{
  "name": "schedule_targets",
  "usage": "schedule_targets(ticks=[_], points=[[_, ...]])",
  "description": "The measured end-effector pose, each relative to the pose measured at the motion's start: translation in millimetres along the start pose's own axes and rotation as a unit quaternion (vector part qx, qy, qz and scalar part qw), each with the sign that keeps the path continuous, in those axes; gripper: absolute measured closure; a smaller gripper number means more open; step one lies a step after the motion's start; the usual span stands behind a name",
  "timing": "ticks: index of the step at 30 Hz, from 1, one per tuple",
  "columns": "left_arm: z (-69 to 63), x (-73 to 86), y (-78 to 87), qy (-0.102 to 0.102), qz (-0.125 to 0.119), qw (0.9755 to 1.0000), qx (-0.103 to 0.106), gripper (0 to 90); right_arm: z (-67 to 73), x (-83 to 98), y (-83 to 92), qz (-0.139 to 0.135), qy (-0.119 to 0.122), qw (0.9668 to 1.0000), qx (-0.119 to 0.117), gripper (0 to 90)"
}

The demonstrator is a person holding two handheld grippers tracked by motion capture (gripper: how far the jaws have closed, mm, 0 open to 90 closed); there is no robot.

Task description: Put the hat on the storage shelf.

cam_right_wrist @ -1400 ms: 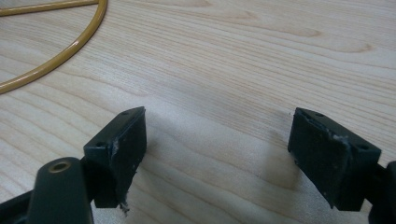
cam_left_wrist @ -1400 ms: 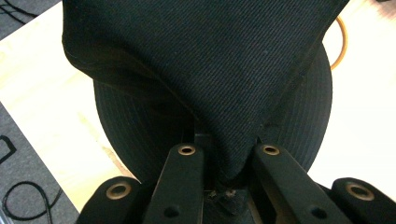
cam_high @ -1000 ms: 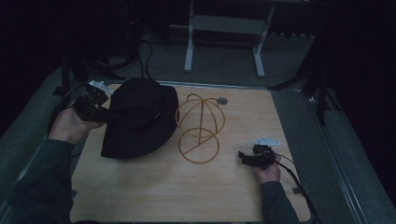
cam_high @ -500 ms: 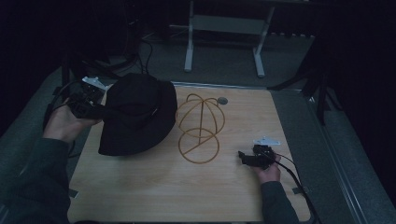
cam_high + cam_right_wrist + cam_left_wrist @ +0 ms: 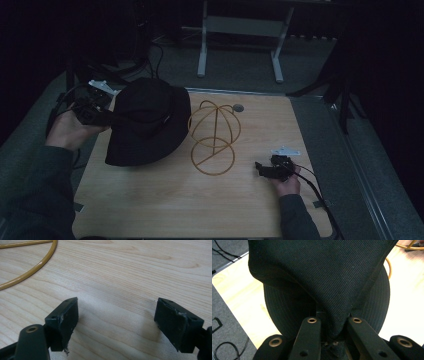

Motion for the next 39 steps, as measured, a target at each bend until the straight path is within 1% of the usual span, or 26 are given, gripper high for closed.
schedule_targets(ticks=[5,9,13,19,27,34,39], points=[[0.6,-1.2,2.5,-0.002,-0.001,1.0000,0.001,86.4,0.0,0.0,0.0,0.000,0.000,1.0000,0.000,19.3],[0.8,-2.2,5.5,0.000,-0.005,1.0000,0.000,86.4,0.0,0.0,0.0,0.000,0.000,1.0000,0.000,19.3],[0.9,-2.8,8.4,0.002,-0.012,0.9999,0.005,86.4,0.0,0.0,0.0,0.000,0.000,1.0000,0.000,19.3],[0.6,-4.0,11.9,-0.003,-0.013,0.9999,0.003,86.4,0.0,0.0,0.0,0.000,0.000,1.0000,0.000,19.3],[2.6,-3.3,19.8,0.001,-0.020,0.9998,-0.001,86.3,0.0,0.0,0.0,0.000,0.000,1.0000,0.000,19.3],[3.1,-3.8,25.6,-0.001,-0.027,0.9996,0.002,86.3,0.0,0.0,0.0,0.000,0.000,1.0000,0.000,19.3],[3.9,-4.4,30.0,0.000,-0.031,0.9995,0.000,86.3,0.0,0.0,-0.1,0.000,0.000,1.0000,0.000,19.2]])
Point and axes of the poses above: each handheld gripper's, and its own axes: y roughly backward along the jaws, x roughly out of its underside, z roughly to its left, the point moved 4 cm from there along -y, roughly forward along the jaws, and after that the axes turned 1 degree about x, right-handed, at the moved point
